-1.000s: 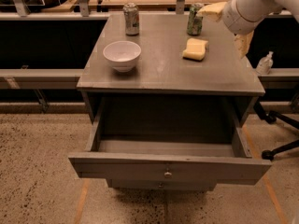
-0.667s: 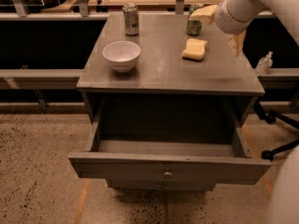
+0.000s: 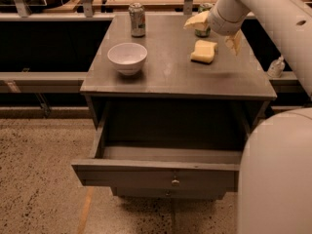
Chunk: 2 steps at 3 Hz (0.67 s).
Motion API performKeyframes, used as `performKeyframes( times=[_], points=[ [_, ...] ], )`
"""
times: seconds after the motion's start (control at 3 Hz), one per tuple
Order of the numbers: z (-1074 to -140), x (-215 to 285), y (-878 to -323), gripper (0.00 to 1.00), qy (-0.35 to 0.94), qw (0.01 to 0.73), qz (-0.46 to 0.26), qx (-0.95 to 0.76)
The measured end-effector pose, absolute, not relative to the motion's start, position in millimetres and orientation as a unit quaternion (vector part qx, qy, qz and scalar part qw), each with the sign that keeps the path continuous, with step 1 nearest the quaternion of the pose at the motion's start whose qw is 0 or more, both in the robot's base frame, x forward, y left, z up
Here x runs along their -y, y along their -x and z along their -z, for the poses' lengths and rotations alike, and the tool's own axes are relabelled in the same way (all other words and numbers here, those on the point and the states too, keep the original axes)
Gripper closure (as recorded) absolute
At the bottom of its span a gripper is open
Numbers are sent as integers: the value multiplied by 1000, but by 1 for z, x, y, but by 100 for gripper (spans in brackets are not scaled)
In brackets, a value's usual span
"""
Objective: Place sponge into top drawer
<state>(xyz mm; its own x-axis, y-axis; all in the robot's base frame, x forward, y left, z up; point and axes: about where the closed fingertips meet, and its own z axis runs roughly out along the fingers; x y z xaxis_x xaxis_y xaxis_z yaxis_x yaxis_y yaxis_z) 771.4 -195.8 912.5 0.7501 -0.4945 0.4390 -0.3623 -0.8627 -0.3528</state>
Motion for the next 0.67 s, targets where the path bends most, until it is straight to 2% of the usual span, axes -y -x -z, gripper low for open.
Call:
performKeyframes(
  times=[0.67],
  points=[
    [-881, 182, -798, 0, 941, 61, 257, -212]
  ],
)
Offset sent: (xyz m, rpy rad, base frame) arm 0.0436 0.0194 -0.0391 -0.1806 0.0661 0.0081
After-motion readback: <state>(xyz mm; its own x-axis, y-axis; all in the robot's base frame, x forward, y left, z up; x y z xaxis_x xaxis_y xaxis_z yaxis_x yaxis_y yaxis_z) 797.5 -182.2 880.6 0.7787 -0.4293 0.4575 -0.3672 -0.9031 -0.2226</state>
